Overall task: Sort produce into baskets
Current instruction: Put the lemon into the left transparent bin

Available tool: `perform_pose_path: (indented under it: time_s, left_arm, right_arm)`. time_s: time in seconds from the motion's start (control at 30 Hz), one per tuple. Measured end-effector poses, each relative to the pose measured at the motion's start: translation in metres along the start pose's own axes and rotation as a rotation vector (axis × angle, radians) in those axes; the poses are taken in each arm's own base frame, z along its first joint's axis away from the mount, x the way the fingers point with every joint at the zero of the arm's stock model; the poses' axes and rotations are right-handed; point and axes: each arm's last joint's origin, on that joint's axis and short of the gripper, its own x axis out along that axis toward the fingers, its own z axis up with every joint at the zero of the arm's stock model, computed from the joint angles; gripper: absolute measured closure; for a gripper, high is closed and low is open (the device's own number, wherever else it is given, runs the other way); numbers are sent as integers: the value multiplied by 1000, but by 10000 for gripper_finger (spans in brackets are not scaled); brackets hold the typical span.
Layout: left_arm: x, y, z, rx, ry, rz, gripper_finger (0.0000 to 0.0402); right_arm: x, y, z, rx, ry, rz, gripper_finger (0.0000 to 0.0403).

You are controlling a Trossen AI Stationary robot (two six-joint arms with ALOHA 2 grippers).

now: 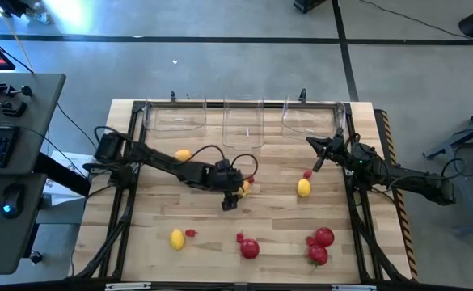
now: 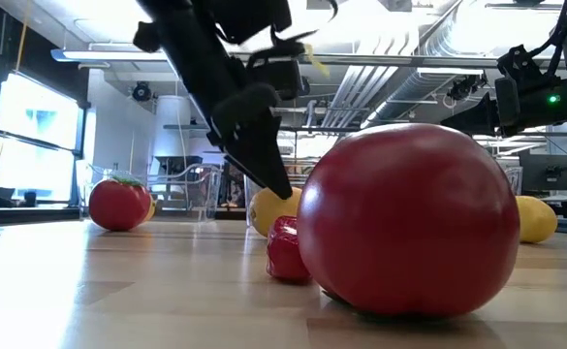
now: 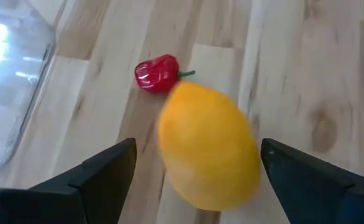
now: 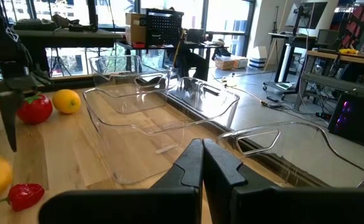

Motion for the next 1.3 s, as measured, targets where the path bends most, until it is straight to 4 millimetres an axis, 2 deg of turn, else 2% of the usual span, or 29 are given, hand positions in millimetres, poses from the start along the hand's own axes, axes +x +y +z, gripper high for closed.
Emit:
perform_pose_path:
  time_s: [0.37, 0.6, 0.93, 1.07, 1.3]
  left_arm:
    - [3, 6, -1, 4, 32, -48, 68]
    - [6, 16, 2, -85, 35, -42, 69]
    - [26, 28, -6, -125, 96, -21, 73]
    - [25, 29, -5, -64, 94, -23, 100]
    - [5, 42, 0, 77, 104, -26, 186]
  right_arm:
    - [0, 0, 0, 0, 0, 0, 403]
    - [0, 0, 0, 0, 0, 0, 403]
    - [0, 0, 0, 0, -1, 0, 403]
    - [0, 0, 0, 0, -1, 0, 403]
    - [0, 0, 0, 1, -2, 0, 403]
